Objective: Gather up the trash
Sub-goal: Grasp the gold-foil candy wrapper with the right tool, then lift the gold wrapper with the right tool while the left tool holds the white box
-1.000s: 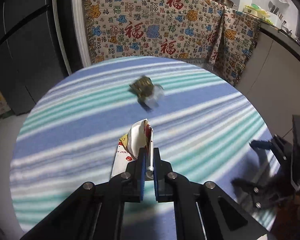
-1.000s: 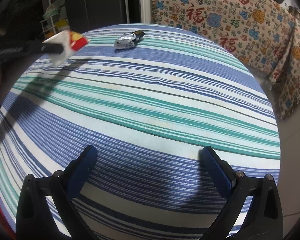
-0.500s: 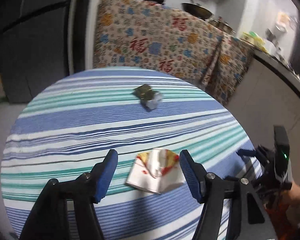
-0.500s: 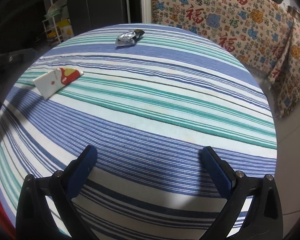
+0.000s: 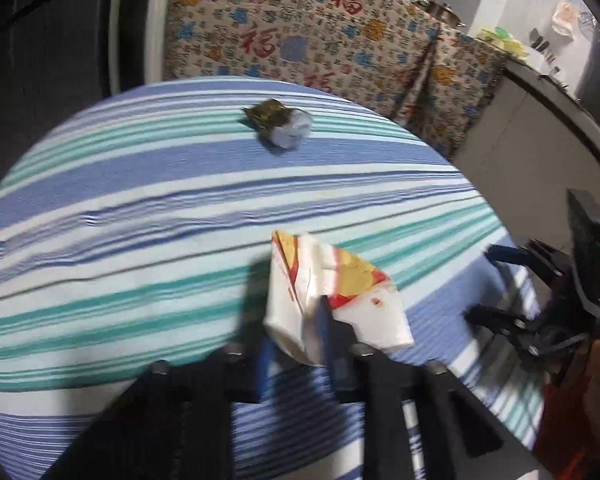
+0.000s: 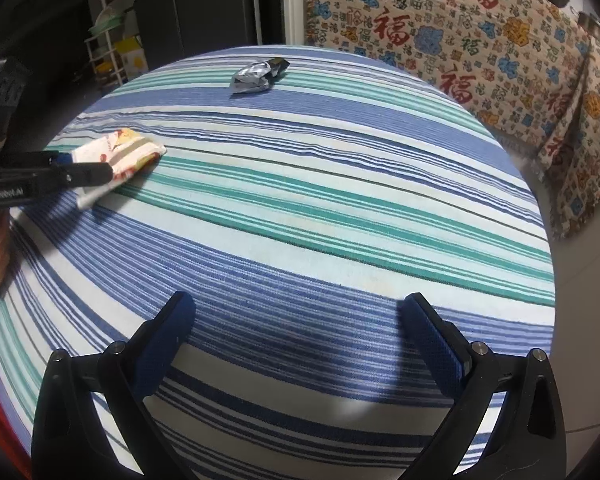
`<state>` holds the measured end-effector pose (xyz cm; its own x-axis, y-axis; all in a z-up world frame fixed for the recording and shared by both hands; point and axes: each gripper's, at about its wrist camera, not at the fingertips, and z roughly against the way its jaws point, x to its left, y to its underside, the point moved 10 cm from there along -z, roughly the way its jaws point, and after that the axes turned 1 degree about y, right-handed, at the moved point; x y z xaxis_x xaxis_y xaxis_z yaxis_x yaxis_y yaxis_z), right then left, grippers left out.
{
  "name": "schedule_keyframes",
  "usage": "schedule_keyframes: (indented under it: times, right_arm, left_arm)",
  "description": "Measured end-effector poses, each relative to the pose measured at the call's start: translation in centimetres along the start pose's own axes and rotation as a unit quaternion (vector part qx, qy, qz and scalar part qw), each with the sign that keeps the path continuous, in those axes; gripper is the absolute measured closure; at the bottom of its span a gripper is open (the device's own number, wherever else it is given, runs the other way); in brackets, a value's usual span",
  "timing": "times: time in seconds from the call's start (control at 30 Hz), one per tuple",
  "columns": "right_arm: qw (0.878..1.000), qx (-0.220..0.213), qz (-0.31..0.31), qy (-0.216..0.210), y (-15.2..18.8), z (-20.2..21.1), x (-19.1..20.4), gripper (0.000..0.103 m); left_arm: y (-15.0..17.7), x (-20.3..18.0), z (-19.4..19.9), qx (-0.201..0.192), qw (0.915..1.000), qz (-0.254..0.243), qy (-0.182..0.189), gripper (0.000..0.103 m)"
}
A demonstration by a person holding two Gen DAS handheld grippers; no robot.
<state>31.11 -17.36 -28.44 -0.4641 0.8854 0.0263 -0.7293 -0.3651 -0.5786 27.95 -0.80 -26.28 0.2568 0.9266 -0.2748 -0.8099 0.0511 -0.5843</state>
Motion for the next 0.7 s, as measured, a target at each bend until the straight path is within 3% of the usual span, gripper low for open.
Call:
schedule_keyframes:
  times: [0.1, 0.17, 0.27, 0.4, 0.53, 0.57, 0.6, 0.7]
  right_arm:
    - [1.000, 0.021, -0.015, 0.001, -2.0, -1.2, -1.3, 0.007]
    - [0.999, 0.027, -0.032, -0.007, -4.4, -2.2, -1.9, 0.020]
    - [0.998, 0.019, -0.048, -0.031, -10.4, -3.8, -1.1, 0.020]
    - [0.997, 0.008, -0.052, -0.050, -17.5, -6.6, 1.4, 0.022]
    - [0.995, 0.028, -0.083, -0.048, -20.0, -10.3, 2.0, 0.023]
    - [0.993, 0.043, -0.094, -0.051, -19.7, -11.4, 1.9, 0.041]
    - [0.992, 0.052, -0.102, -0.055, -19.3, -11.9, 1.7, 0.070]
    - [0.991, 0.038, -0.107, -0.065, -18.0, -10.9, 1.2, 0.070]
  left_arm:
    - [0.0, -0.6, 0.0, -0.008, 0.9999, -0.006, -0.014, 0.094]
    - [-0.2, -0.2, 0.3, -0.016, 0.9994, -0.002, -0.030, 0.094]
    - [-0.6, 1.5, 1.1, -0.027, 0.9980, 0.023, -0.052, 0.094]
    - [-0.7, 3.0, 1.6, -0.029, 0.9967, 0.053, -0.054, 0.094]
    - [-0.7, 2.8, 1.5, -0.027, 0.9969, 0.039, -0.063, 0.094]
    - [-0.7, 2.7, 1.5, -0.027, 0.9970, 0.036, -0.063, 0.094]
    - [-0.8, 2.6, 1.5, -0.027, 0.9971, 0.035, -0.061, 0.094]
    - [-1.1, 2.8, 1.8, -0.031, 0.9970, 0.041, -0.057, 0.094]
